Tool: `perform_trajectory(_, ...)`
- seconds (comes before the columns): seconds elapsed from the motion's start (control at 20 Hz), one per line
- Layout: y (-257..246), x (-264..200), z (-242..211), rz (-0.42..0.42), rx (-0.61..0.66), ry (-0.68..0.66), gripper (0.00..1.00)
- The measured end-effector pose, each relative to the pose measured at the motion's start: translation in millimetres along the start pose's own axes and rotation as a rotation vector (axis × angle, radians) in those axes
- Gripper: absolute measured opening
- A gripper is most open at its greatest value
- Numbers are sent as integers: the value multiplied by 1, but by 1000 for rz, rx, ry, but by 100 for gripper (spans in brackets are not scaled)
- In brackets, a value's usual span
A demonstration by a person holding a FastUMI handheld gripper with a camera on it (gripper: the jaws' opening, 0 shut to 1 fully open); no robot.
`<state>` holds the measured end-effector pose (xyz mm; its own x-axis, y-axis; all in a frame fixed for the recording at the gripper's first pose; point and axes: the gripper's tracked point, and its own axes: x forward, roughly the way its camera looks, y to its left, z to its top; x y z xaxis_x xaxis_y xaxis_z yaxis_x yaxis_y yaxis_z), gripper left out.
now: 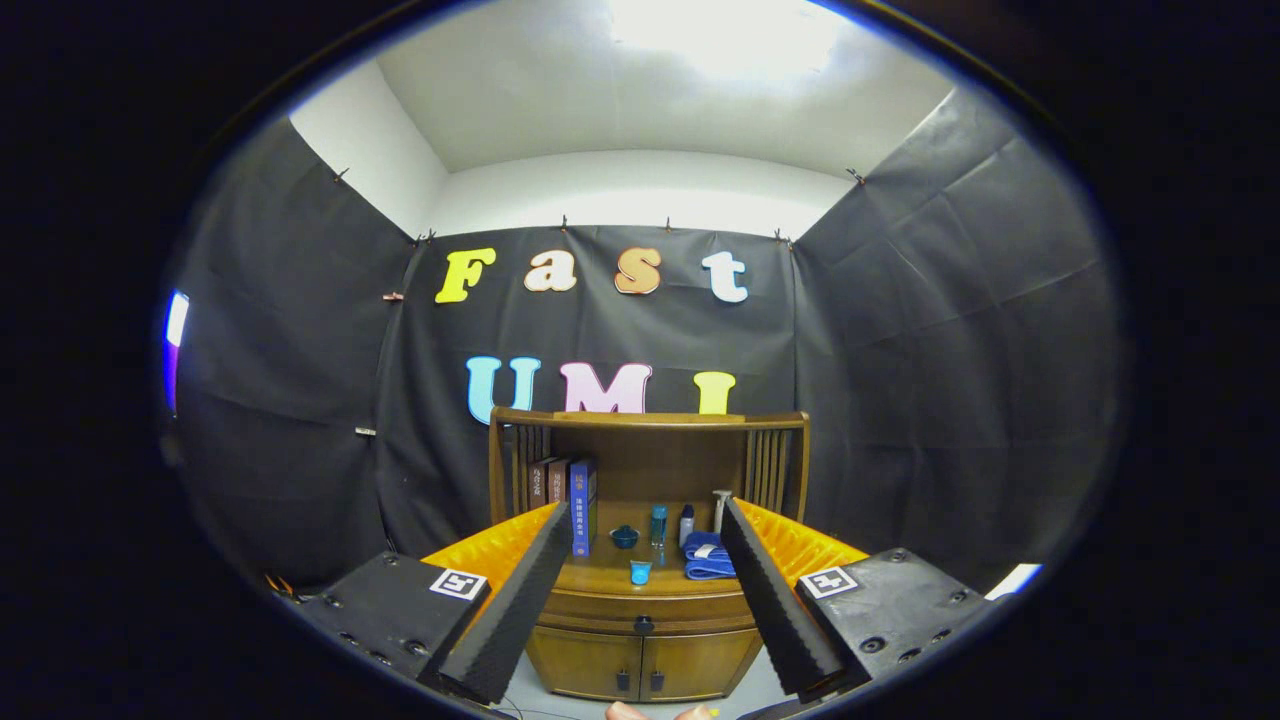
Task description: Pull open the drawer, take out the items inside it, and place them on the countertop above the cabinet.
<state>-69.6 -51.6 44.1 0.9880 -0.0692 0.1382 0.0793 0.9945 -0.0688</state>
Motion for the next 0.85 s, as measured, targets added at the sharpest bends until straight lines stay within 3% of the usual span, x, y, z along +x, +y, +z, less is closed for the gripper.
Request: perform_trajectory(0.85,-7,1,3,18,38,16,98)
